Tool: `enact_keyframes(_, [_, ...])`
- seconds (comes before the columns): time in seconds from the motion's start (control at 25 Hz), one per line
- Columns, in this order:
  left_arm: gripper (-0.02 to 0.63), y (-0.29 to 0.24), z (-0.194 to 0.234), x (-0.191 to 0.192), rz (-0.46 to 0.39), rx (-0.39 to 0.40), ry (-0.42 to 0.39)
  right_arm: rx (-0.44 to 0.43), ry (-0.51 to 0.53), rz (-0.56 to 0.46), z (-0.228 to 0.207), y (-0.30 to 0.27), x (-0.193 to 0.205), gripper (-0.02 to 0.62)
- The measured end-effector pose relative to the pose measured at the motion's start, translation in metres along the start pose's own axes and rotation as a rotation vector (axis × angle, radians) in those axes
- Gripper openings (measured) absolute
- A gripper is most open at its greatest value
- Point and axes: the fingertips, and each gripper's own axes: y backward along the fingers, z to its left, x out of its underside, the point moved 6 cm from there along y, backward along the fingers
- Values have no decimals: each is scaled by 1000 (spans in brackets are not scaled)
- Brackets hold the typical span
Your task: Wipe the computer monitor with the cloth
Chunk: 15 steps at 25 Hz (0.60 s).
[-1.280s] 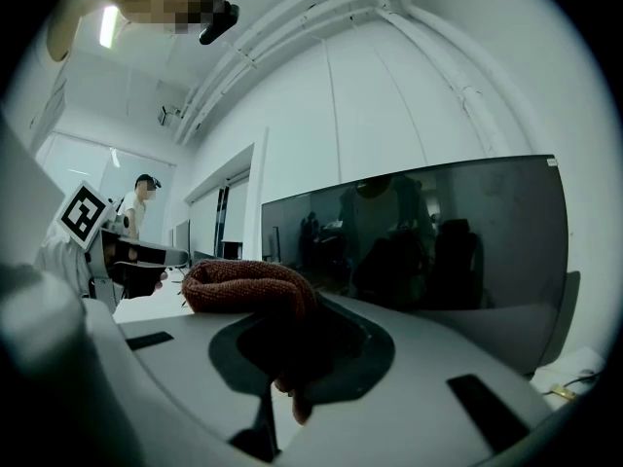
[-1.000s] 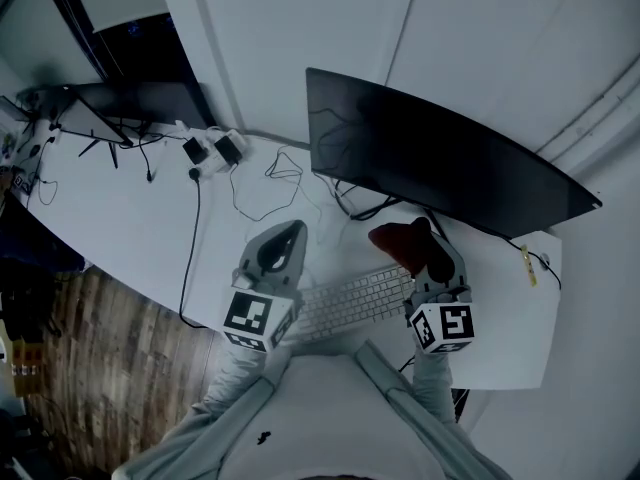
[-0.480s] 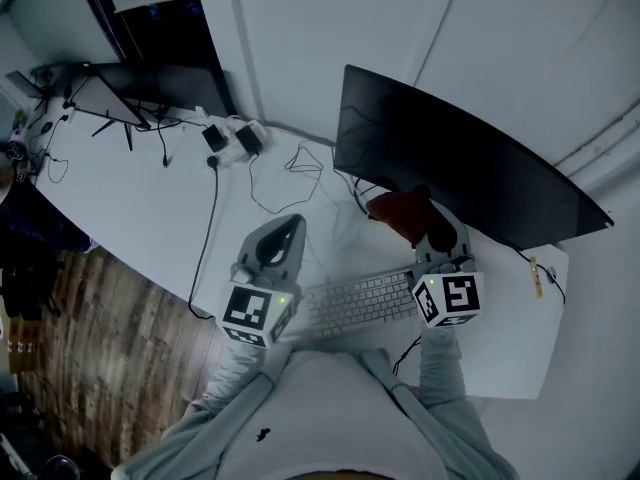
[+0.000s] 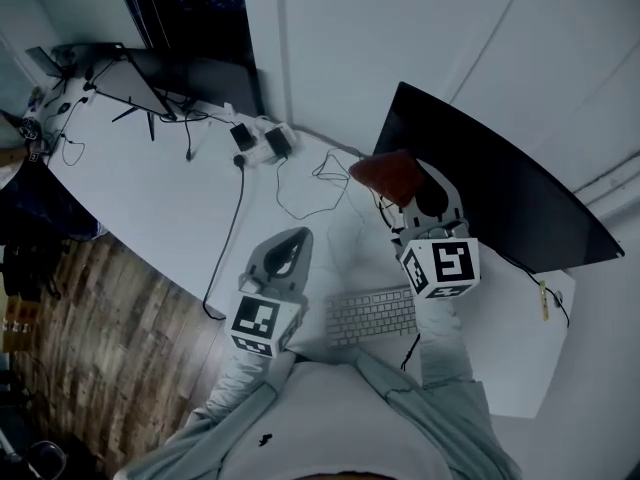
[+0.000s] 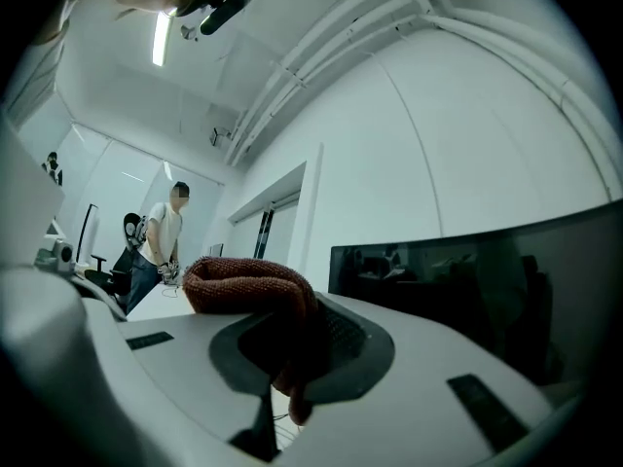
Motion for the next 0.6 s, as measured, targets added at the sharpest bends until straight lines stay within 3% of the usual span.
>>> enact_keyframes(0.2, [21, 10, 18, 5, 5, -11, 9, 36, 52, -58, 0, -37, -24, 35])
enact_keyframes(0.6, [21, 9, 52, 7, -2, 34, 13, 253, 213, -137, -4, -80, -63, 35])
